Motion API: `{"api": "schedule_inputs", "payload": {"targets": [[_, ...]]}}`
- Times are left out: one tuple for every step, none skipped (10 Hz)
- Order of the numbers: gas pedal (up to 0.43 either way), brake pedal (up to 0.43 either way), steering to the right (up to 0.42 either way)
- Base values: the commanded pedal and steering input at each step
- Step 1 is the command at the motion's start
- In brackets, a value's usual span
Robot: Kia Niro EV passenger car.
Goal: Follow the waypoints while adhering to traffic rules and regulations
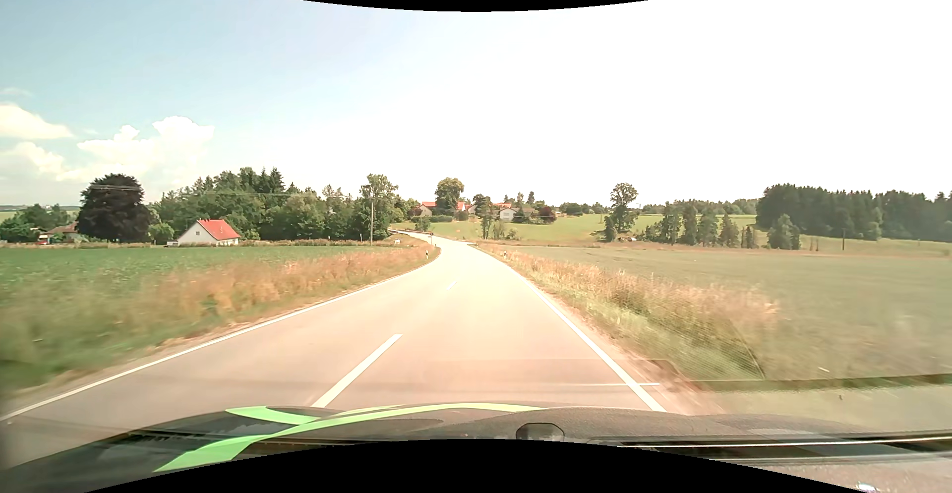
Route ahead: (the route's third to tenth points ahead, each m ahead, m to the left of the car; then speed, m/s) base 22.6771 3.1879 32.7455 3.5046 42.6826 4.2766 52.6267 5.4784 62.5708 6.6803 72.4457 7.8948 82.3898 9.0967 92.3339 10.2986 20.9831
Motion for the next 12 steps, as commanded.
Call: {"api": "schedule_inputs", "payload": {"targets": [[0.138,0.0,-0.016],[0.157,0.0,-0.016],[0.169,0.0,-0.014],[0.177,0.0,-0.013],[0.189,0.0,-0.012],[0.189,0.0,-0.011],[0.177,0.0,-0.01],[0.138,0.0,-0.01],[0.11,0.0,-0.01],[0.079,0.0,-0.01],[0.039,0.0,-0.01],[0.0,0.0,-0.01]]}}
